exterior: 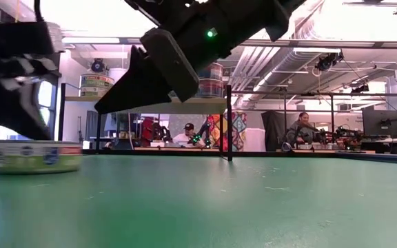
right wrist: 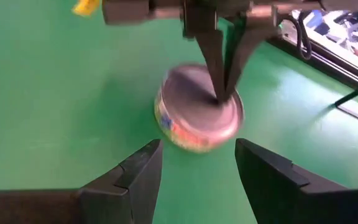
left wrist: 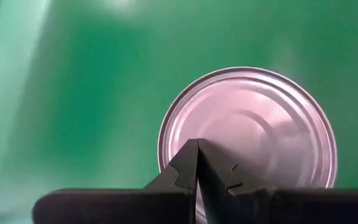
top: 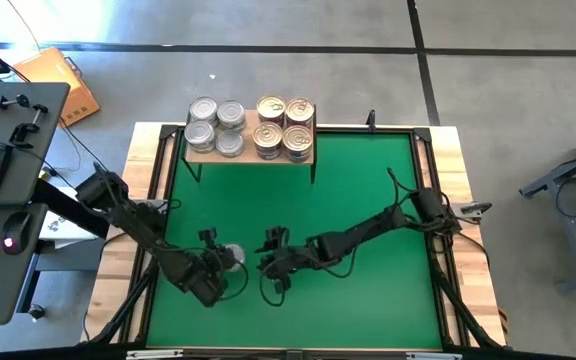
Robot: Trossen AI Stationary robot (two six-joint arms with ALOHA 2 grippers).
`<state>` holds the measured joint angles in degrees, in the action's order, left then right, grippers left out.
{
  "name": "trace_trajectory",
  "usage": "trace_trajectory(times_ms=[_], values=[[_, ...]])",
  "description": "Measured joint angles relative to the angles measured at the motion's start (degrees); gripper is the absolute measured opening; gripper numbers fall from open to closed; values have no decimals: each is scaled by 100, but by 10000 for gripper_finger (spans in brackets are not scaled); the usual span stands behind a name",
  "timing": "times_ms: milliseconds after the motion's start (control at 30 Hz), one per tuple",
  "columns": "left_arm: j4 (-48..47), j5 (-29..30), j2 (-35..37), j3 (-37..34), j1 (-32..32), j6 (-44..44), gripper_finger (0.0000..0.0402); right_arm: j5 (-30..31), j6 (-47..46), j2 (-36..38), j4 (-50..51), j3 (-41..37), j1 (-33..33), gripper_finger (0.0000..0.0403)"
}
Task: Stack canned seafood by type on shelf
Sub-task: Stack the green tuna can on the other green tuna can on the shelf
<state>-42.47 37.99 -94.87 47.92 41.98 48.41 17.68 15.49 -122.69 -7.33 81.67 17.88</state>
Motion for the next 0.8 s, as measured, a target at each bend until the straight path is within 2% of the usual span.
trace_trajectory(times_ms=[167,267,333,467,533,667,800], values=[[1033,884,-38,-86,-169,-1596,0,-220,84,0,-18,0,-115,199],[1230,1418,16,31,-186,-2037,0,-516,-8,0,30,0,-114,206],[1171,1452,78,42,-186,-1993,0,-621,4,0,37,0,-89,214],[703,1155,234,-40,-191,-1168,0,-639,-12,-2,42,0,-83,233],[758,1037,368,-243,-145,-879,0,-637,-6,-34,15,0,-102,240],[1506,596,670,-948,-118,-548,0,-624,-2,-79,-46,0,-113,244],[2867,751,876,-1650,-121,-766,0,-620,-1,-138,-153,0,-111,244]])
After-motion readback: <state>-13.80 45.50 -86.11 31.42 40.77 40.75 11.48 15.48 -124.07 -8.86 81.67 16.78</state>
